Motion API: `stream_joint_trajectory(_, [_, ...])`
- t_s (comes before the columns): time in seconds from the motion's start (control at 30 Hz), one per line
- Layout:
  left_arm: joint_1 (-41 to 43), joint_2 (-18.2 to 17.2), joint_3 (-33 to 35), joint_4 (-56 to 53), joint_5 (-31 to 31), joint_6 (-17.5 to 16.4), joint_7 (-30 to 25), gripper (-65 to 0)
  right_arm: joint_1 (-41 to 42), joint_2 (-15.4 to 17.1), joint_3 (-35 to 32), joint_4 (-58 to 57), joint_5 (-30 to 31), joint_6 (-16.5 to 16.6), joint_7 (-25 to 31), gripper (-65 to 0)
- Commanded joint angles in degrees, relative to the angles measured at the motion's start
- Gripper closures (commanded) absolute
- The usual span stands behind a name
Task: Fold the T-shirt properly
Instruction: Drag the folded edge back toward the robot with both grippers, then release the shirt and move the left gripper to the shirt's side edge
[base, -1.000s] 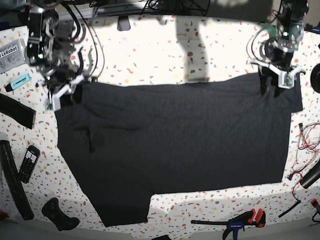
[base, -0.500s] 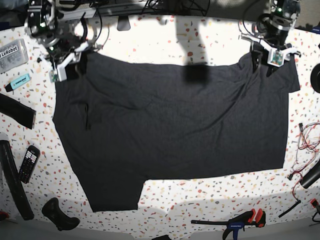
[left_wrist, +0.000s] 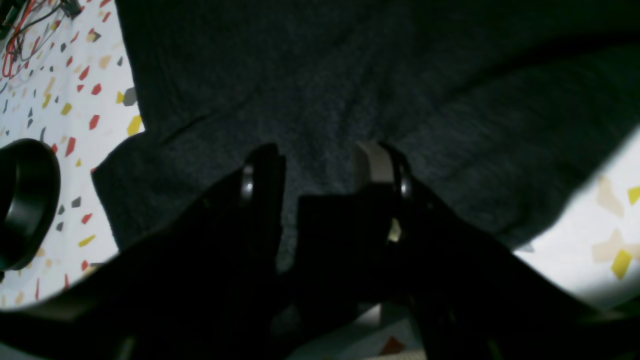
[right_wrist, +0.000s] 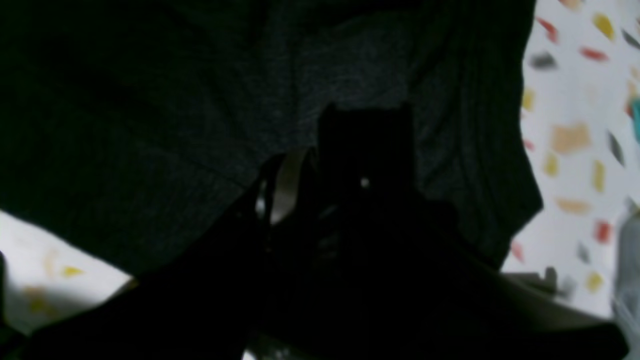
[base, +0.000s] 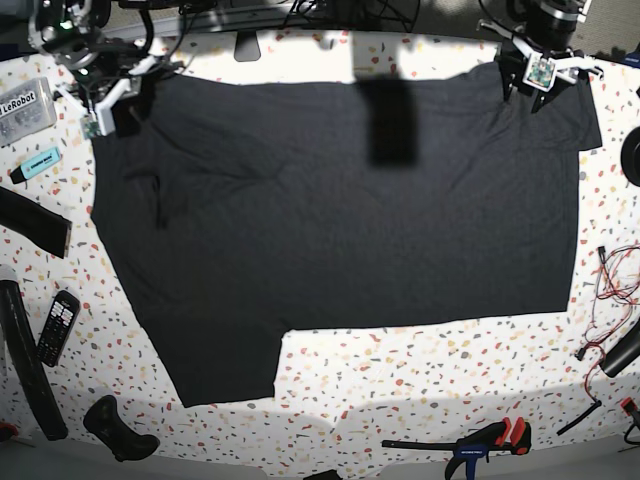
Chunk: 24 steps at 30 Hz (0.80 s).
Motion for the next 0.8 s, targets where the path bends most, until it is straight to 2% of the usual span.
stream_joint_trajectory(0.0, [1.7,-0.2,0.6,-0.3,0.7,-2.0,7.3,-24.3,-1.0,0.6,1.2,-0.4,-3.0,-0.3,-4.5,-14.1])
stream_joint_trajectory(0.2, [2.8,-0.2,0.6,4.8,3.1,0.6,14.4,-24.3,-1.2,0.9,3.8,-0.4,-2.8,-0.4,-5.8,-14.1])
stream_joint_trajectory(0.3, [4.7,-0.2,0.6,9.6,6.0,1.0,14.8,-24.3,-1.7,0.9,3.8,-0.4,-2.7,-0.4,-5.7,-14.1])
stream_joint_trajectory(0.43, [5.4,-0.2,0.6,13.5,6.2,1.0,15.6,-24.3,-2.0,1.0,3.8,-0.4,-2.7,-0.4,-5.7,-14.1])
stream_joint_trajectory(0.6, [5.0,-0.2,-0.5,13.8,6.2,1.0,15.6,-24.3,-2.0,1.4,3.8,0.9,1.2,-0.3,-5.9,-14.1])
stream_joint_trajectory(0.77, [5.0,-0.2,-4.8,13.9,6.2,1.0,15.6,-24.3,-2.0,2.9,3.8,2.4,1.4,-0.3,-7.3,-14.1])
